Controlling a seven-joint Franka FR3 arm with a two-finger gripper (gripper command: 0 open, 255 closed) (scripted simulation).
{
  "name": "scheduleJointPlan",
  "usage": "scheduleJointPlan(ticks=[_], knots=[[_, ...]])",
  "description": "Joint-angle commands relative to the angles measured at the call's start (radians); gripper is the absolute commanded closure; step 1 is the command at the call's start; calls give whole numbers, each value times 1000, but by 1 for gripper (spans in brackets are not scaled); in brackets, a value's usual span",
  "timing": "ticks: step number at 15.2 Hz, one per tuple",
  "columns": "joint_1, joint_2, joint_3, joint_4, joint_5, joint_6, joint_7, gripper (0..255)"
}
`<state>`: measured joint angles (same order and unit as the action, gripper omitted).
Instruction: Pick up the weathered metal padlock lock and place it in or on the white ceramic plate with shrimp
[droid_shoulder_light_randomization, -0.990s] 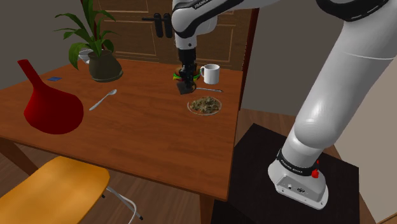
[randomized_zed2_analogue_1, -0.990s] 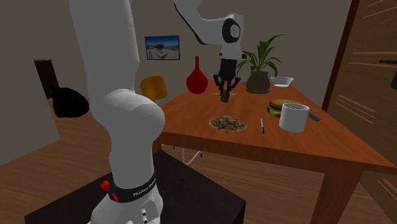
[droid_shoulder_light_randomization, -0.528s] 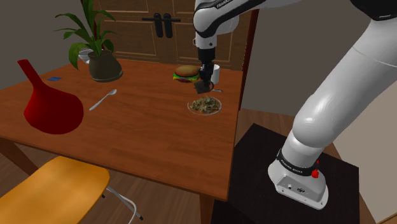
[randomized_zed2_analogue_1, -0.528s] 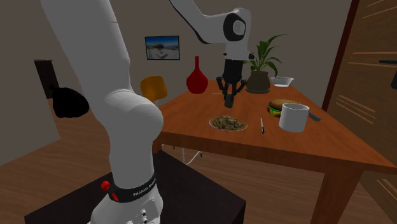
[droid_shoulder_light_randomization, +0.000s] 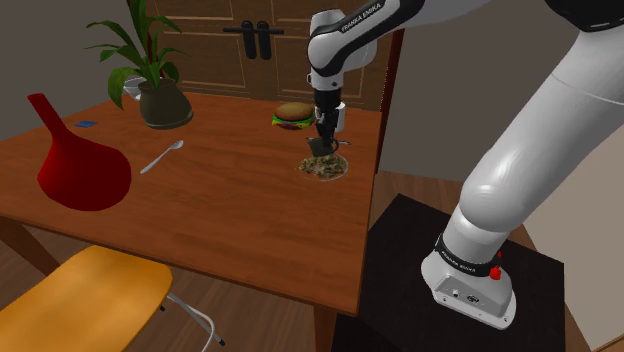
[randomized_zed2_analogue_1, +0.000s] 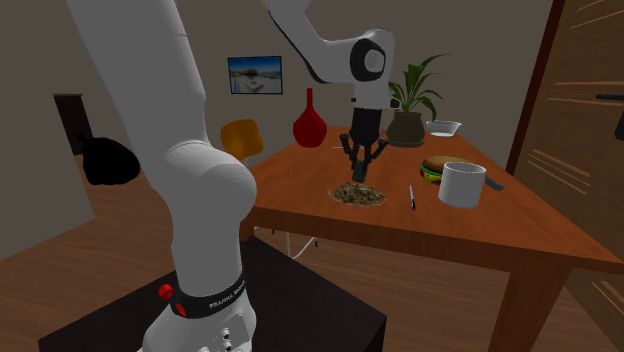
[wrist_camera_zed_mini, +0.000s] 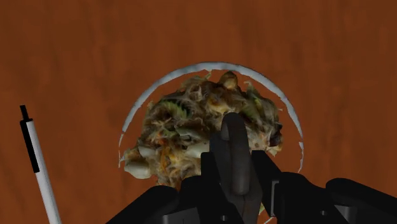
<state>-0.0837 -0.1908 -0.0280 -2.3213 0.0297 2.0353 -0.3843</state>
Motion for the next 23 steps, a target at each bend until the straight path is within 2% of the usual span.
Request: scheduleJointPlan(ticks=[1,6,13,14,19,23], knots=[[1,15,1,-15,1,30,1,255],[2,45,1,-48,4,94,-2,255],[2,45,1,-48,3,94,-2,255],[2,45,0,-48,3,93,-3,0],[2,45,1,-48,4,94,-2,0],[0,1,-1,40,-1,-39,1,0]])
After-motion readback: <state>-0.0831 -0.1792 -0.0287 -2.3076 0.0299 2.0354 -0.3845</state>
